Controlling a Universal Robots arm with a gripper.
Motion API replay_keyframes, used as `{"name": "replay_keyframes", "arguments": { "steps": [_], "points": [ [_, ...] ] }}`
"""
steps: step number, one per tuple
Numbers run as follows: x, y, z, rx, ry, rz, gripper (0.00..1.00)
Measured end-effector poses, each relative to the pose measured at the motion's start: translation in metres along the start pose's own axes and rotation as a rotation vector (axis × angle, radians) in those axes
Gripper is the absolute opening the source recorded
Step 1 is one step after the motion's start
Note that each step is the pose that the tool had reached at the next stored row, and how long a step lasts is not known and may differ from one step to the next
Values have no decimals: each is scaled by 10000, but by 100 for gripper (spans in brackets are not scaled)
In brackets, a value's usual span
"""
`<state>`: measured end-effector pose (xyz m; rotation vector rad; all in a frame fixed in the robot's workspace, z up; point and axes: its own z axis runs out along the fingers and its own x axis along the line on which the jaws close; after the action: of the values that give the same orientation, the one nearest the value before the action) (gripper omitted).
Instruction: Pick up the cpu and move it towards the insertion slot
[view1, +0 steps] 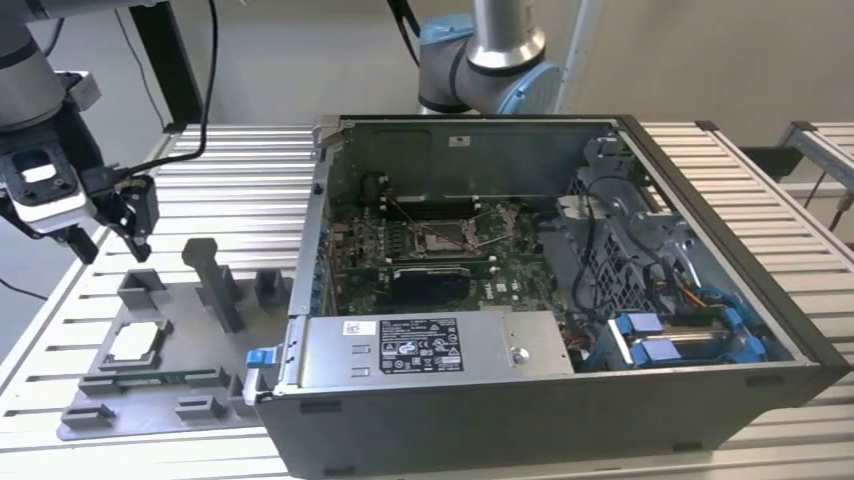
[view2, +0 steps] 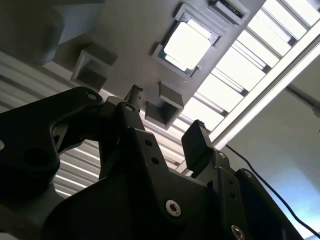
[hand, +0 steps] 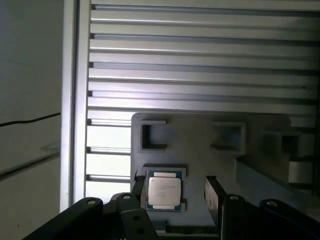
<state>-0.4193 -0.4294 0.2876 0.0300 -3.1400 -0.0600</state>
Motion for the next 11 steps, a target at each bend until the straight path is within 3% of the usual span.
{"name": "replay_keyframes", "arguments": {
  "steps": [11],
  "points": [
    [28, -86, 9, 0, 0, 0, 0]
  ]
}}
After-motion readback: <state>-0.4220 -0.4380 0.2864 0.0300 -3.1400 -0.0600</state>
